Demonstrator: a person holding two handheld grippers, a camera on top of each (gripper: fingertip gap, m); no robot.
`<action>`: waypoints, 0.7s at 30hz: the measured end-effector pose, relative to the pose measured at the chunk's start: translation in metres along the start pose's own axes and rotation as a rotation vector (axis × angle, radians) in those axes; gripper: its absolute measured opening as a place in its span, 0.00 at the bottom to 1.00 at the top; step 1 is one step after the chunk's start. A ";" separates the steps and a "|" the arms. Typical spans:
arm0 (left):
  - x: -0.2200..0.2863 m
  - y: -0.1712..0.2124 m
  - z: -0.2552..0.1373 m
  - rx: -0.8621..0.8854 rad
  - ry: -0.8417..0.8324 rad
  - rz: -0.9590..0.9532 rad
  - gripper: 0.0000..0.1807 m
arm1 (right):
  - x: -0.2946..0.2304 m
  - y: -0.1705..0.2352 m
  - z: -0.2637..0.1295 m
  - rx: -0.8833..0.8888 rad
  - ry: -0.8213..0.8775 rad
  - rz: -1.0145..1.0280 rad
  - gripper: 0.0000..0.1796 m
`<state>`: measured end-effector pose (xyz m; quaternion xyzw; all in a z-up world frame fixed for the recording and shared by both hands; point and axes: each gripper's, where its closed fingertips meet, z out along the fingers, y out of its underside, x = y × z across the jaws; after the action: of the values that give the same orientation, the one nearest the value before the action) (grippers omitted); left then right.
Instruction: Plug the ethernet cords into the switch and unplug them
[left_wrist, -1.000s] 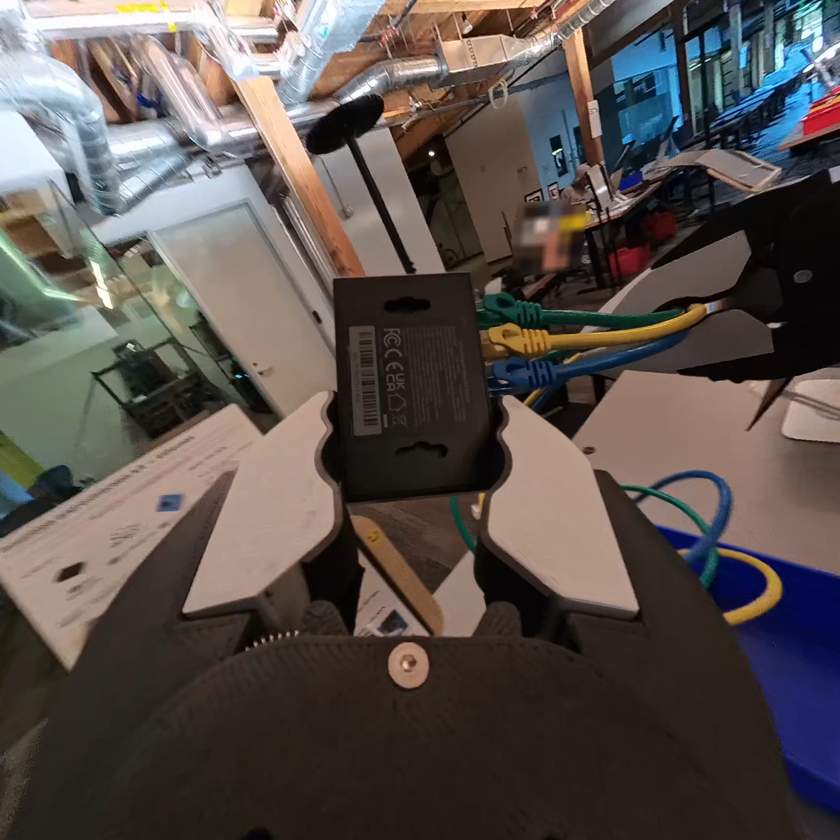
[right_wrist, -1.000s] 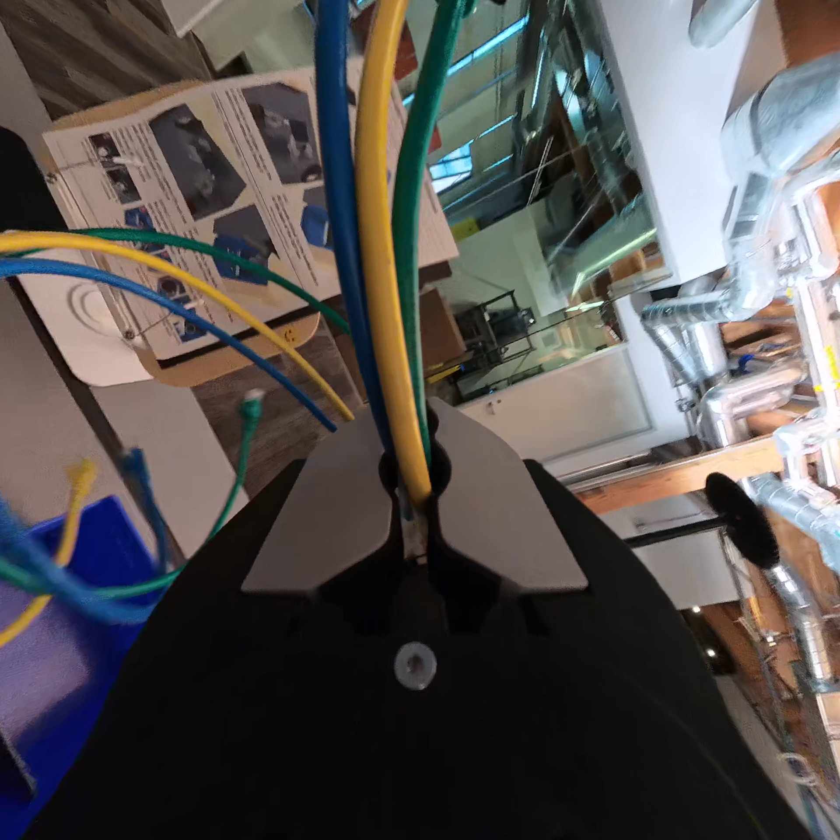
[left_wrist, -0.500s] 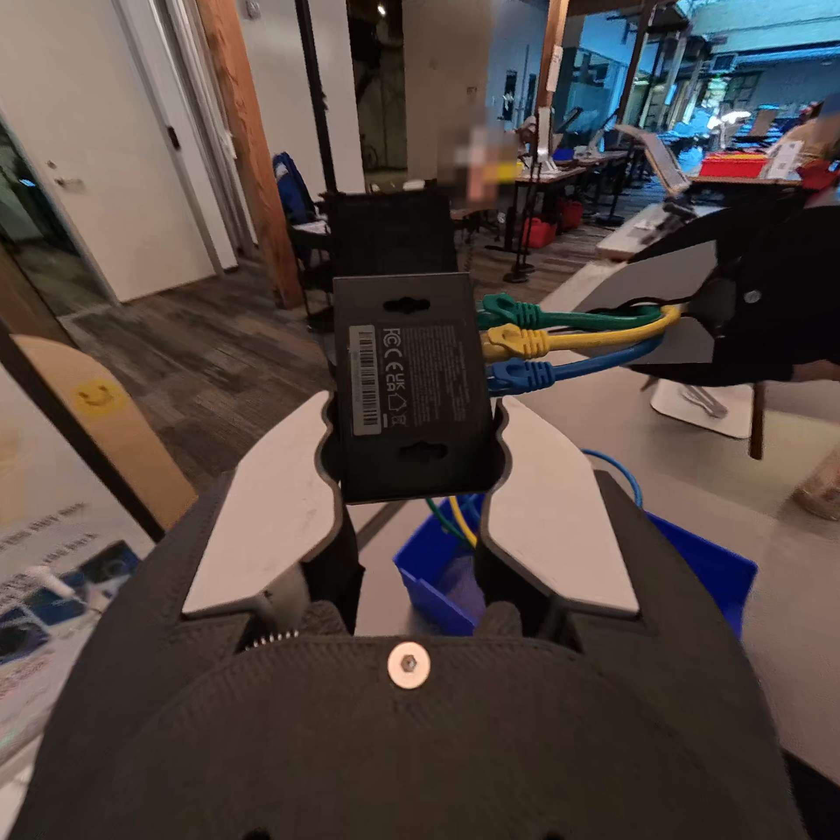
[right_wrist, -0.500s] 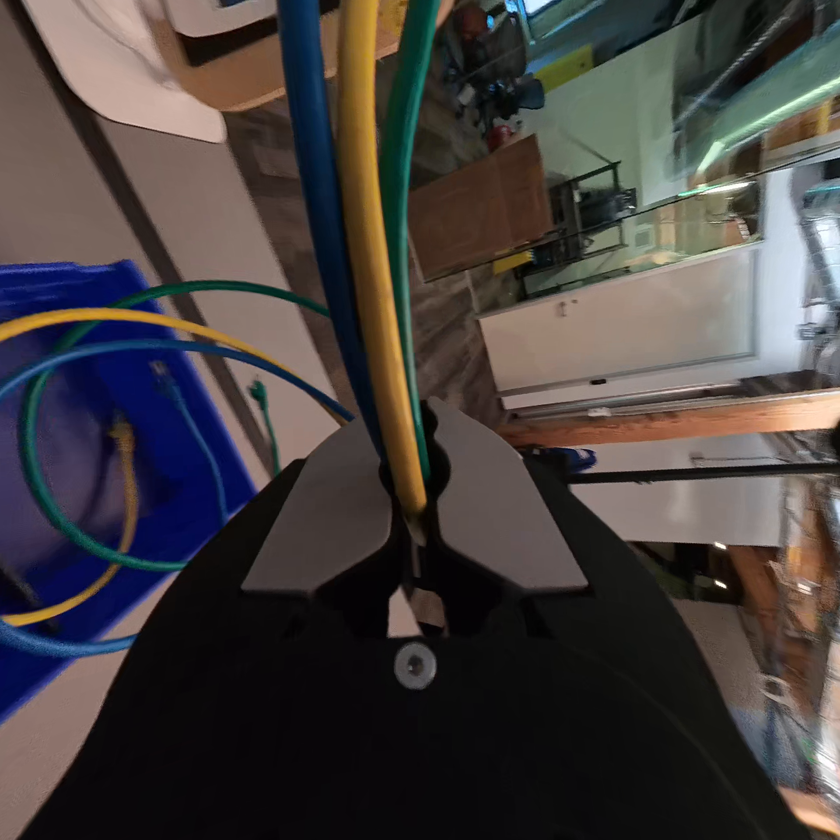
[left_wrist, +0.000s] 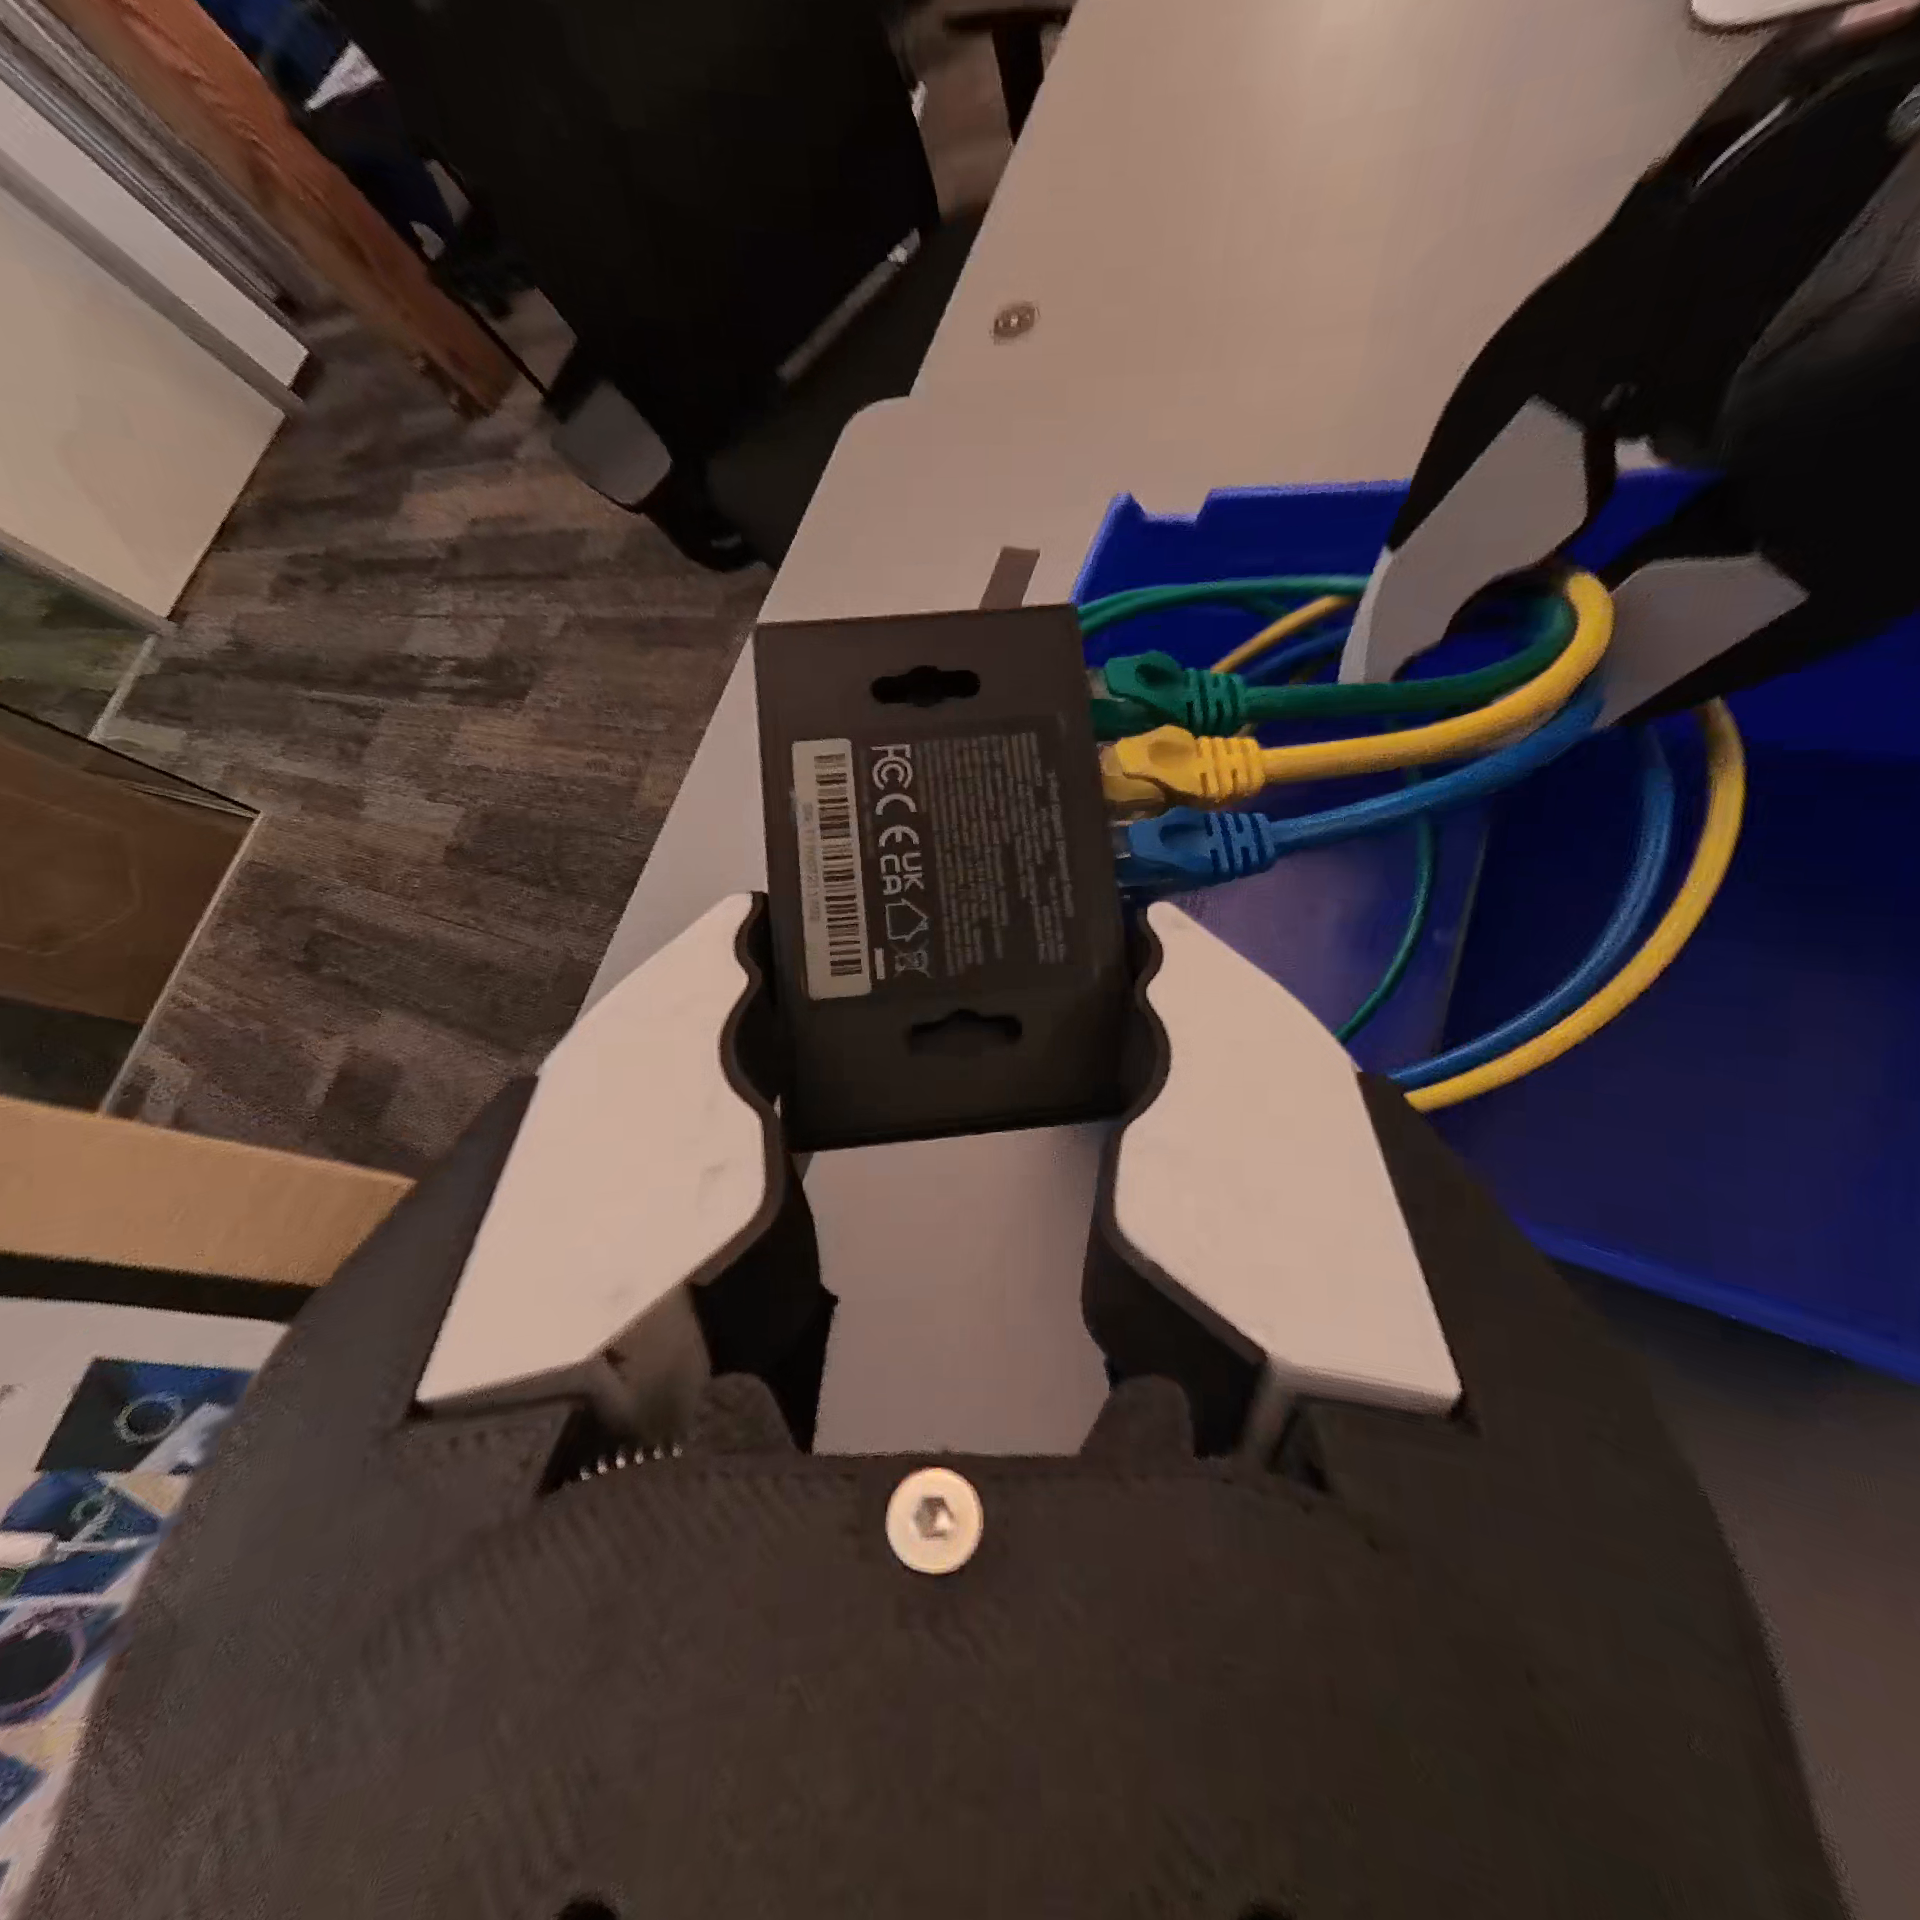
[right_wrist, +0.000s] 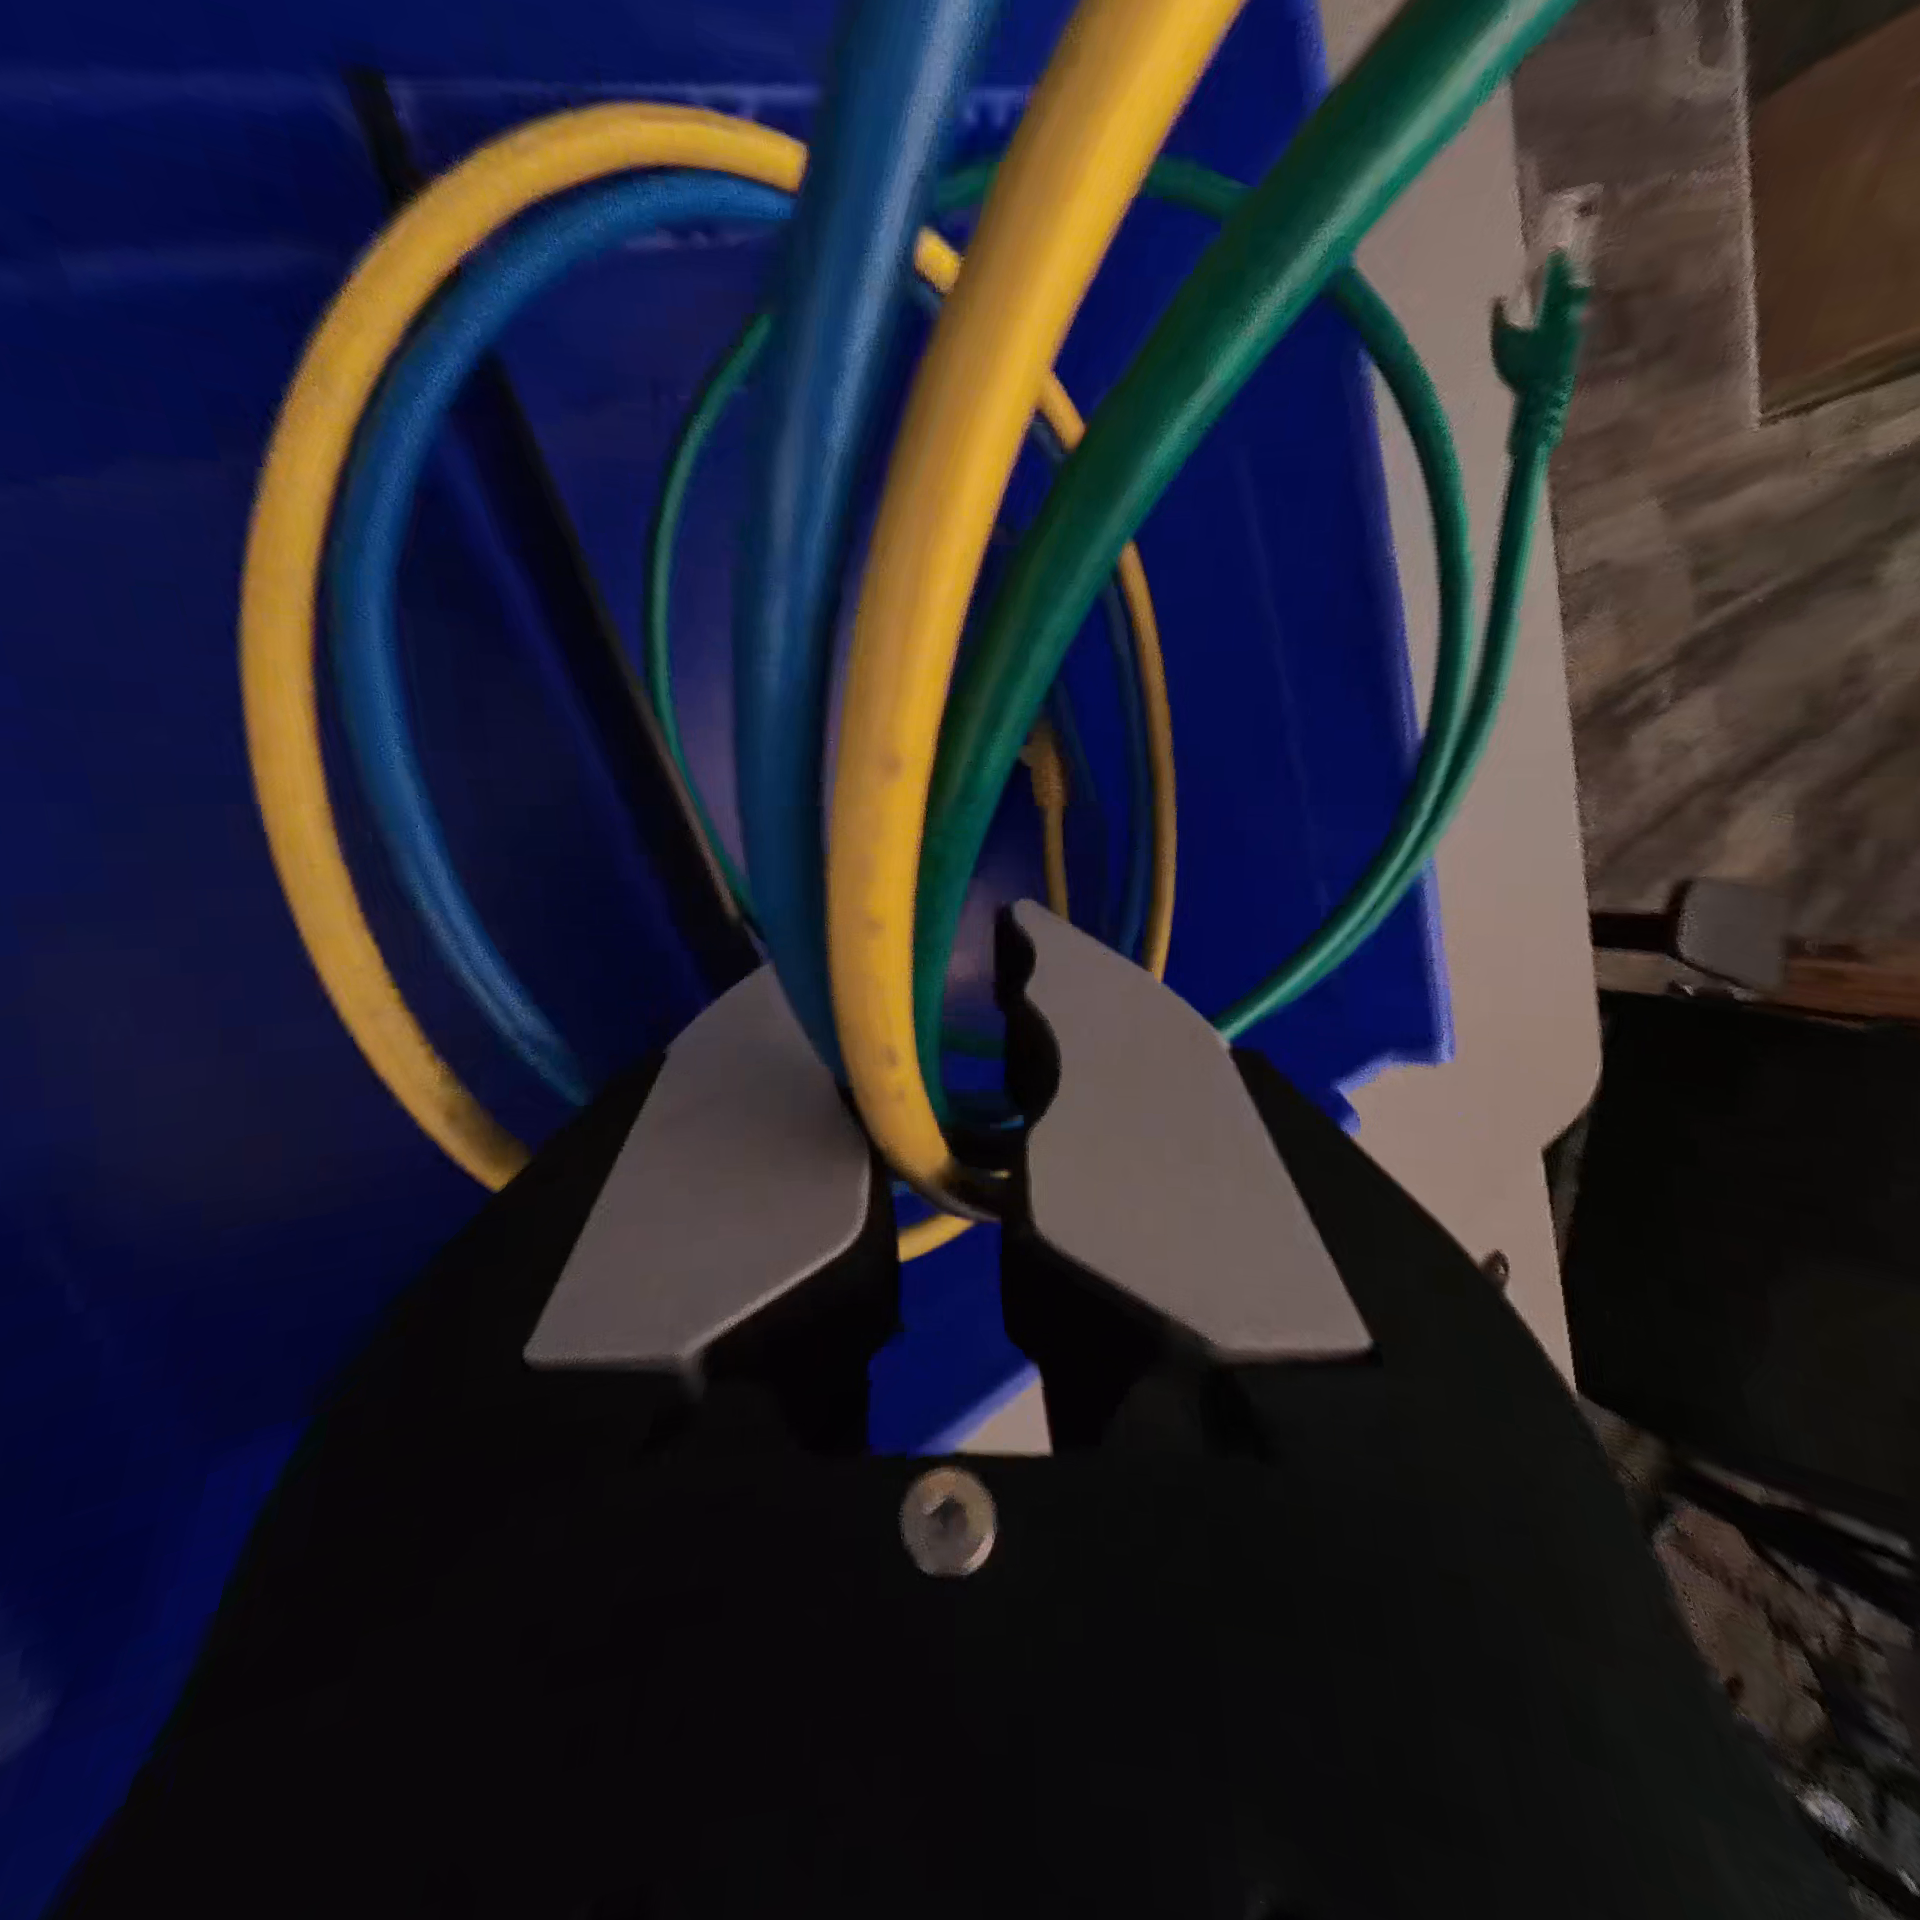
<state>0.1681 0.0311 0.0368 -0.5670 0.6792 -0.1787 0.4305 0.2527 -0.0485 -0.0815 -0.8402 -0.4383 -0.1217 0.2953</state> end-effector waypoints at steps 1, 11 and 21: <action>0.000 0.000 0.004 -0.016 0.016 -0.001 0.35 | 0.003 0.002 -0.003 -0.003 0.013 0.020 0.13; 0.020 0.017 0.054 -0.186 0.079 0.051 0.34 | 0.002 0.013 -0.076 0.302 0.086 0.343 0.33; 0.034 0.048 0.088 -0.405 0.062 0.029 0.34 | -0.033 0.006 -0.096 0.363 0.208 0.344 0.22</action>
<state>0.2085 0.0358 -0.0612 -0.6265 0.7221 -0.0497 0.2890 0.2433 -0.1312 -0.0228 -0.8185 -0.2711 -0.0750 0.5010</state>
